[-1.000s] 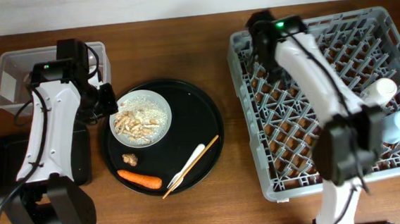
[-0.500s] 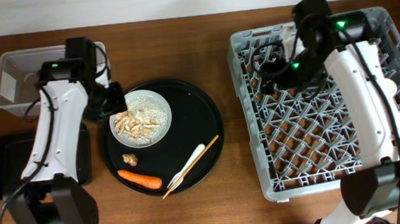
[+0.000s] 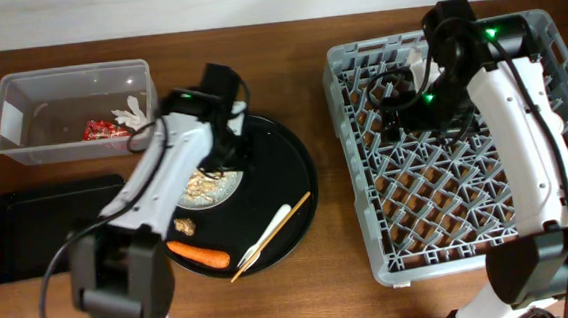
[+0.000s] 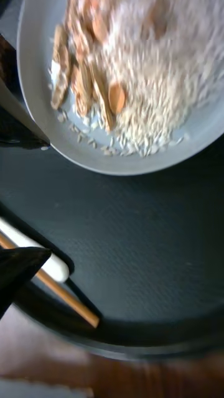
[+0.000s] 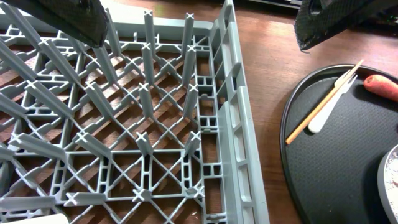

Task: Sort waste into correct bins and load items into the dishwasher rack
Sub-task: 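Grasp the rim of the grey plate with the left gripper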

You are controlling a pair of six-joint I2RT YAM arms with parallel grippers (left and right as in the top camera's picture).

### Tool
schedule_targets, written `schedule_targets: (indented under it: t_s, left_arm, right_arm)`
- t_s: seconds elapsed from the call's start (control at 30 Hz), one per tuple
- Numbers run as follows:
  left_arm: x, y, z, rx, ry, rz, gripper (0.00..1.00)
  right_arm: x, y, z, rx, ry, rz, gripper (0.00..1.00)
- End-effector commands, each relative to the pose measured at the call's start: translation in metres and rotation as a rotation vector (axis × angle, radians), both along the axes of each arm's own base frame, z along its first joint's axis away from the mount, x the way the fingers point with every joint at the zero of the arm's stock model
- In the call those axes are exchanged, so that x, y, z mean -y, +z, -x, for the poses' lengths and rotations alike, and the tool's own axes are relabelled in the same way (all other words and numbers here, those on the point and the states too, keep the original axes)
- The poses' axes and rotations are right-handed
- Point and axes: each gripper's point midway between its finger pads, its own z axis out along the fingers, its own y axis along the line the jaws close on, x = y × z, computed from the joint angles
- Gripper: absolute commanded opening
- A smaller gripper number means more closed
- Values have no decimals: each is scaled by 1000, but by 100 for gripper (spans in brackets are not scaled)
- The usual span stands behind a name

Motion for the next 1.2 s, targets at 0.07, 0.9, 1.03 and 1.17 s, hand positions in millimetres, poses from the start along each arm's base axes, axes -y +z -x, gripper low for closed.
schedule_targets:
  t_s: [0.07,0.9,1.03,1.17]
  left_arm:
    - [-5,-38,6,-54,-27,-142,49]
    - [-9,-88,12,-155,-34,-194,36]
    - [-8,-88,9,-142,-33,-188,21]
    - [-8,-88,8,-136,-32,-190,10]
  right_arm:
    - [3,-3,1,-8,7,13,99]
    - [3,-3,1,-9,7,13,99]
    - [3,-3,3,-20,8,14,99]
    - [3,-3,3,-20,8,14,99]
